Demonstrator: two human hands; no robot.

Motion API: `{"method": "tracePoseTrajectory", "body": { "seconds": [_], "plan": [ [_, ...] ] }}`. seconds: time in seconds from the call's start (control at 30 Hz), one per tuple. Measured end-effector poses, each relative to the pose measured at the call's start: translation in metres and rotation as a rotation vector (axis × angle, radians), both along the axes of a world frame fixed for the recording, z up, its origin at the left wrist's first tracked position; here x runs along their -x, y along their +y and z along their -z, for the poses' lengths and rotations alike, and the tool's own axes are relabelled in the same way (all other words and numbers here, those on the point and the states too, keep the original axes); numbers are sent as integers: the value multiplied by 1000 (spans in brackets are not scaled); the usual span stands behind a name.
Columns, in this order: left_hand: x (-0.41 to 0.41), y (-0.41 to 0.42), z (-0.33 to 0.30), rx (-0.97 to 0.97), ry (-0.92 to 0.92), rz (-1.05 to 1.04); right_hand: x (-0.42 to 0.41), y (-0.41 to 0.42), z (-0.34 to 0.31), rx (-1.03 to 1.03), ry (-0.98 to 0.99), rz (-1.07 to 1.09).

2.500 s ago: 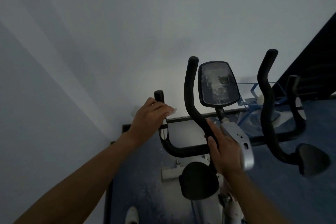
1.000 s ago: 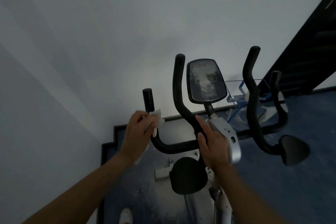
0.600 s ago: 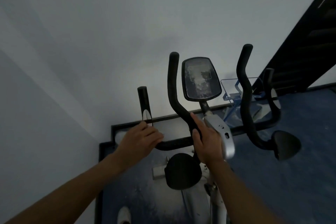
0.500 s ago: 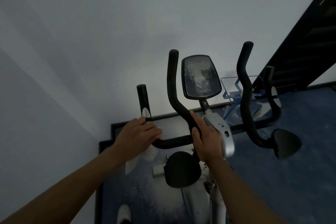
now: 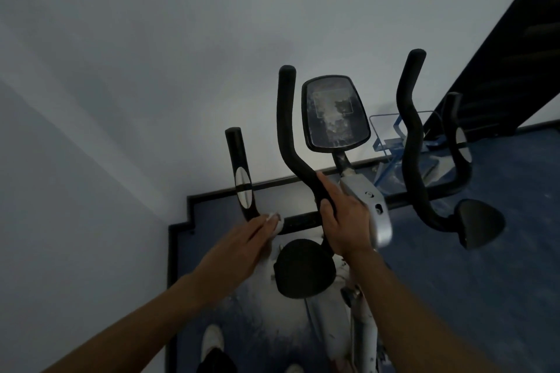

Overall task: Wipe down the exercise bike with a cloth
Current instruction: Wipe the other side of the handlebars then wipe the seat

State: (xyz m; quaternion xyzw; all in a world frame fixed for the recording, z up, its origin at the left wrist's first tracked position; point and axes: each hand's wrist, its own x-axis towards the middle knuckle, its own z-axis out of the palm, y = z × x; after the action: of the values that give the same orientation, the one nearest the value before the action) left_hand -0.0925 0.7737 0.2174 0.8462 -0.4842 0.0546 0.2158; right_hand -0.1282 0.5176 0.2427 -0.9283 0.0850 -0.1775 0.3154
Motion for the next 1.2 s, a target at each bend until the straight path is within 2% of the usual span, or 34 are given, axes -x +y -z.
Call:
{"method": "tracePoseTrajectory", "body": {
  "seconds": [0.27, 0.47, 0.83, 1.0, 1.1, 1.2],
  "plan": [
    [-25, -22, -16, -116, -237, 149, -1, -1, 6, 6, -74, -19],
    [-29, -9, -21, -80, -313, 60, 1, 0, 3, -19, -48, -8],
    [-47, -86, -37, -101, -55, 260, 0, -1, 7, -14, -50, 0],
    [-47, -58, -34, -185, -95, 394, 0, -1, 7, -6, -66, 0],
    [-46, -44, -32, -135, -136, 382, 0, -2, 7, -16, -64, -6],
    [-44, -57, -32, -72, -75, 338, 0, -2, 8, -16, -67, 0]
  ]
}}
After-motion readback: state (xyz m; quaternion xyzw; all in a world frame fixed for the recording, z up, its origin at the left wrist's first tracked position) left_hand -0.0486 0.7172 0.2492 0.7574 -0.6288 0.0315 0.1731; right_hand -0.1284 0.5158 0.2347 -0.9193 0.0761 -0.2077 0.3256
